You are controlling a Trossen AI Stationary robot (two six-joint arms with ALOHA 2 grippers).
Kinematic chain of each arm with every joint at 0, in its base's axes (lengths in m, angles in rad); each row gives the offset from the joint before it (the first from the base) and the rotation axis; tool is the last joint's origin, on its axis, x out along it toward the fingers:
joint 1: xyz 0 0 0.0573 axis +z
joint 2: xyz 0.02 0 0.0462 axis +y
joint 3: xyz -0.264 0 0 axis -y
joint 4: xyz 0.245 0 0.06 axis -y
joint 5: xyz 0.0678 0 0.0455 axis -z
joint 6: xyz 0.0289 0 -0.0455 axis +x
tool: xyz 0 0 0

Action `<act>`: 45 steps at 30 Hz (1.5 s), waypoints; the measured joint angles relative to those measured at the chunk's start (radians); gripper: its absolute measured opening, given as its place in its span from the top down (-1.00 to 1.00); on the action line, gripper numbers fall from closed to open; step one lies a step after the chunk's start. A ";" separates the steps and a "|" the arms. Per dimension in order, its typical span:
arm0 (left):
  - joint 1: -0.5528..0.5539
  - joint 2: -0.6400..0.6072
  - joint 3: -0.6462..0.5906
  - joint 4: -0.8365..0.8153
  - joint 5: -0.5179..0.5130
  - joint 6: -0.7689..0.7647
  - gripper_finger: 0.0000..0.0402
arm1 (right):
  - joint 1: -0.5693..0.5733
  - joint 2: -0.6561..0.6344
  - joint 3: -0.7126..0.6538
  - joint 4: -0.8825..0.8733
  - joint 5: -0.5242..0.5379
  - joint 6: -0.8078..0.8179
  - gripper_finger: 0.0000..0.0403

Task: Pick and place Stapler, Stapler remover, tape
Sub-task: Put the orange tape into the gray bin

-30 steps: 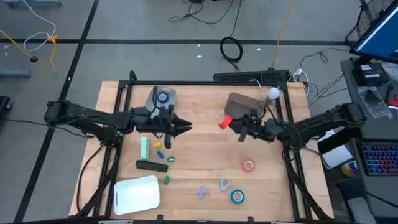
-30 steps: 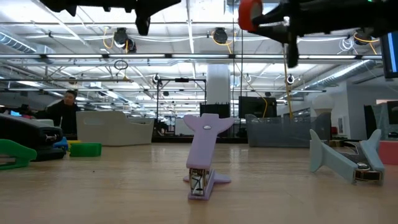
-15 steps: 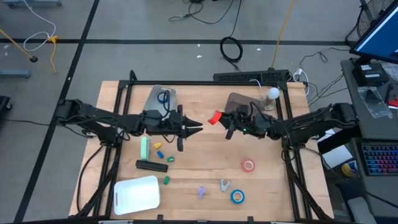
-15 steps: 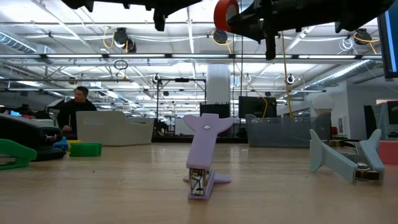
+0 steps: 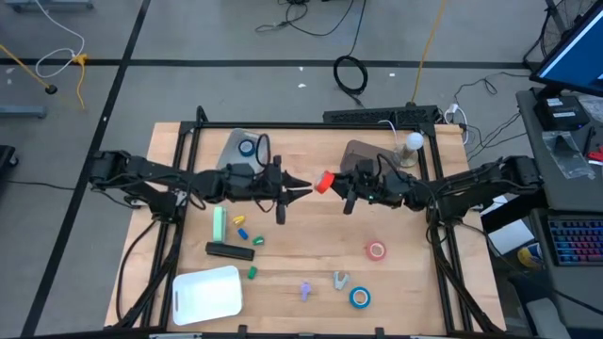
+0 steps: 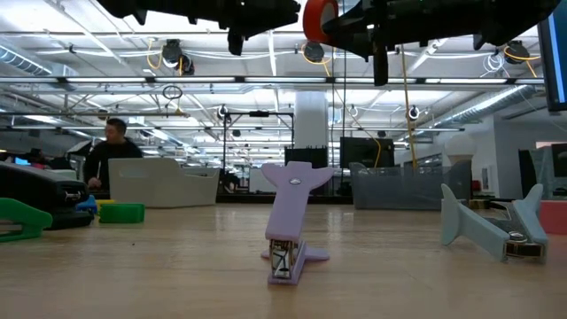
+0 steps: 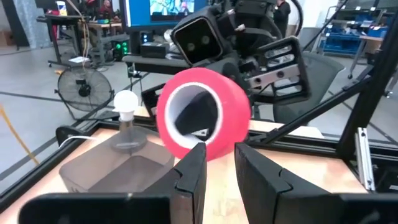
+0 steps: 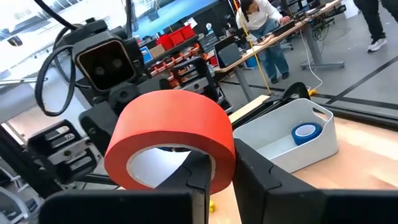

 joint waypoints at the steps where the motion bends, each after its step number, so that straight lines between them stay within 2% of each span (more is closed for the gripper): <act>1: 0.001 0.000 0.000 0.000 0.000 0.000 0.56 | 0.000 0.000 0.000 0.000 -0.011 0.000 0.84; 21: 0.000 0.000 -0.001 0.014 0.035 -0.014 0.56 | 0.000 0.000 -0.001 -0.025 -0.016 0.037 0.84; 24: 0.000 -0.001 -0.001 0.017 0.034 -0.012 0.46 | 0.000 0.000 -0.001 -0.044 -0.016 0.058 0.84; 29: 0.000 -0.001 -0.001 0.016 0.025 -0.031 0.13 | 0.000 0.000 -0.001 -0.042 -0.016 0.061 0.84; 34: 0.004 0.008 -0.001 0.020 0.092 -0.043 -0.11 | 0.000 0.000 -0.001 -0.034 -0.015 0.076 0.84; 37: 0.010 0.020 -0.003 0.014 0.132 -0.078 -0.15 | 0.000 0.000 -0.001 -0.034 -0.015 0.083 0.84; 45: 0.020 0.065 -0.001 0.097 0.139 -0.075 -0.11 | 0.002 -0.001 -0.003 -0.038 -0.022 0.095 0.84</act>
